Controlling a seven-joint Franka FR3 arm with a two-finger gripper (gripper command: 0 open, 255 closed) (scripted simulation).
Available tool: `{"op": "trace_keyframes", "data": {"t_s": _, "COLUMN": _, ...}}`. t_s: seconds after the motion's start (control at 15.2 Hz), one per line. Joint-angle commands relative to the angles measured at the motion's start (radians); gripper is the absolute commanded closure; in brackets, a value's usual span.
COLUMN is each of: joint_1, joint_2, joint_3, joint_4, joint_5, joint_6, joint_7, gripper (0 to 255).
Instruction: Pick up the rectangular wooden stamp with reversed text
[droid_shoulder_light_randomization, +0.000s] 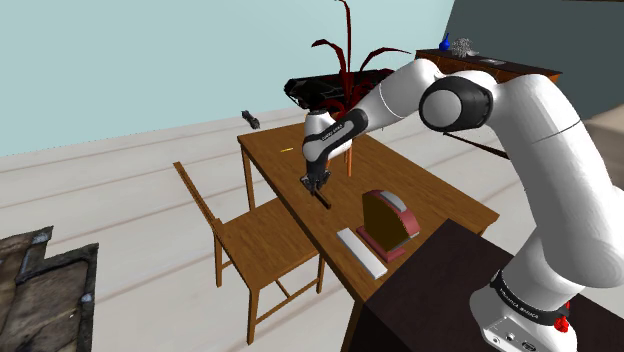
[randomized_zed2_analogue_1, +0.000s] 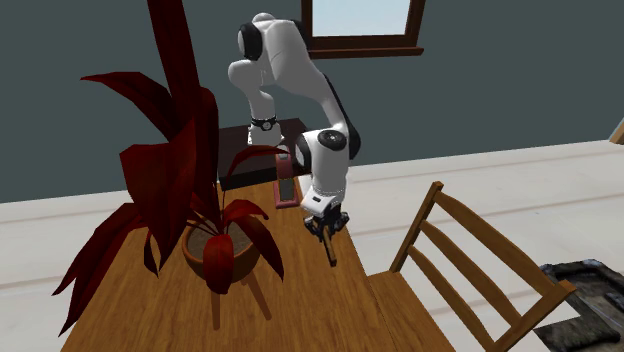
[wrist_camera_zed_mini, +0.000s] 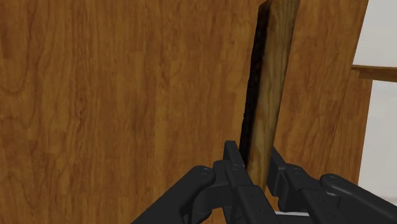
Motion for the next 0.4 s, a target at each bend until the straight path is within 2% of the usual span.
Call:
{"op": "trace_keyframes", "data": {"t_s": 0.0, "joint_1": 0.0, "joint_2": -0.023, "joint_3": 0.0, "joint_4": -0.009, "joint_5": 0.0, "joint_6": -0.014, "joint_7": 0.0, "gripper": 255}}
{"op": "trace_keyframes", "data": {"t_s": 0.33, "joint_1": -0.001, "joint_2": -0.055, "joint_3": 0.001, "joint_4": -0.017, "joint_5": 0.001, "joint_6": -0.038, "joint_7": -0.001, "gripper": 255}}
